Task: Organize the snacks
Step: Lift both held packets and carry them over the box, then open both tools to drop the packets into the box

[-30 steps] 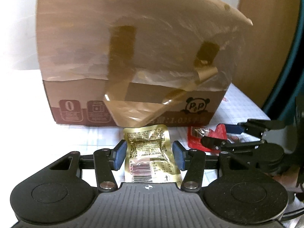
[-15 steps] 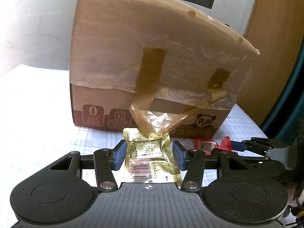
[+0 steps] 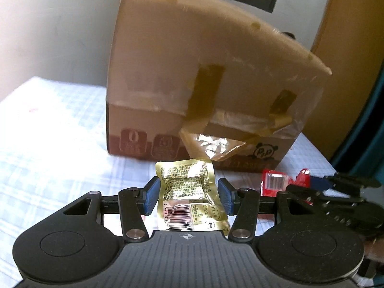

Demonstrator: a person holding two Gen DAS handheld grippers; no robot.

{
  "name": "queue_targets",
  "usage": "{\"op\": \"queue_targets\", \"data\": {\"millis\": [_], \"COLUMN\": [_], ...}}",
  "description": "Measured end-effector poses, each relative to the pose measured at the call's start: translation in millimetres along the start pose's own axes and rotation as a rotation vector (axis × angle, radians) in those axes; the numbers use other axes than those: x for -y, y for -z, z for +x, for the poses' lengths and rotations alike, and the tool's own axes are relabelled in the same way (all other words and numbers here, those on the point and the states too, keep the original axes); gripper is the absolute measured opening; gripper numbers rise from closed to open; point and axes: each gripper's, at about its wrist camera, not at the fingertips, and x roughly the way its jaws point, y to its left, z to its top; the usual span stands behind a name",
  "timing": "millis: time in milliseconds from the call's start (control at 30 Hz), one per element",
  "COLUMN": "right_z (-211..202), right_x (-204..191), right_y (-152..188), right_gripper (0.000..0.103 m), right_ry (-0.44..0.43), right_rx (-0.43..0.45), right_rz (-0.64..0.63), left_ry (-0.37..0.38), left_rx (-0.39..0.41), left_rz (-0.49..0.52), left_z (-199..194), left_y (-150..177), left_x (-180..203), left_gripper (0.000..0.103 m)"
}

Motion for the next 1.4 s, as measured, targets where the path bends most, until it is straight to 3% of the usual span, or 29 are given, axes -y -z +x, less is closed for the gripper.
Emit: {"op": "queue_targets", "data": {"millis": [400, 667, 767, 900, 1067, 1100, 1167, 1233, 1300, 1400], "right_z": [-66, -71, -53, -17, 23, 28, 35, 37, 33, 24], "right_x": [-9, -5, -1, 2, 0, -1, -1, 0, 1, 2], "right_y": [-68, -143, -172, -202, -214, -215, -217, -219, -219, -220], "right_gripper": [0.034, 0.034, 0.034, 0.034, 0.035, 0.036, 0.038, 0.048, 0.068, 0.079], "right_ry": [-0.043, -0.052, -0.032, -0.003, 0.029, 0.032, 0.041, 0.05, 0.043, 0.052], "right_rx": [0.274, 0.384, 0.37, 0.307, 0.199, 0.184, 0.163, 0.147, 0.147, 0.157], "right_rz": [-0.026, -0.039, -0.039, -0.027, -0.035, -0.038, -0.041, -0.036, -0.03, -0.026], "left_ry": [0.034, 0.009, -0.009, -0.016, -0.025, -0.031, -0.044, -0.051, -0.062, -0.089], "left_rx": [0.175, 0.287, 0.298, 0.249, 0.181, 0.169, 0.166, 0.175, 0.177, 0.162], "left_rz": [0.091, 0.137, 0.158, 0.168, 0.209, 0.214, 0.214, 0.21, 0.206, 0.202], "left_z": [-64, -64, -50, -17, 16, 20, 19, 14, 8, -1], "left_y": [-68, -142, -169, -198, -212, -214, -212, -210, -209, -211], "left_x": [6, 15, 22, 26, 32, 33, 28, 25, 23, 22], "left_gripper": [0.055, 0.056, 0.057, 0.058, 0.061, 0.062, 0.076, 0.085, 0.088, 0.089]}}
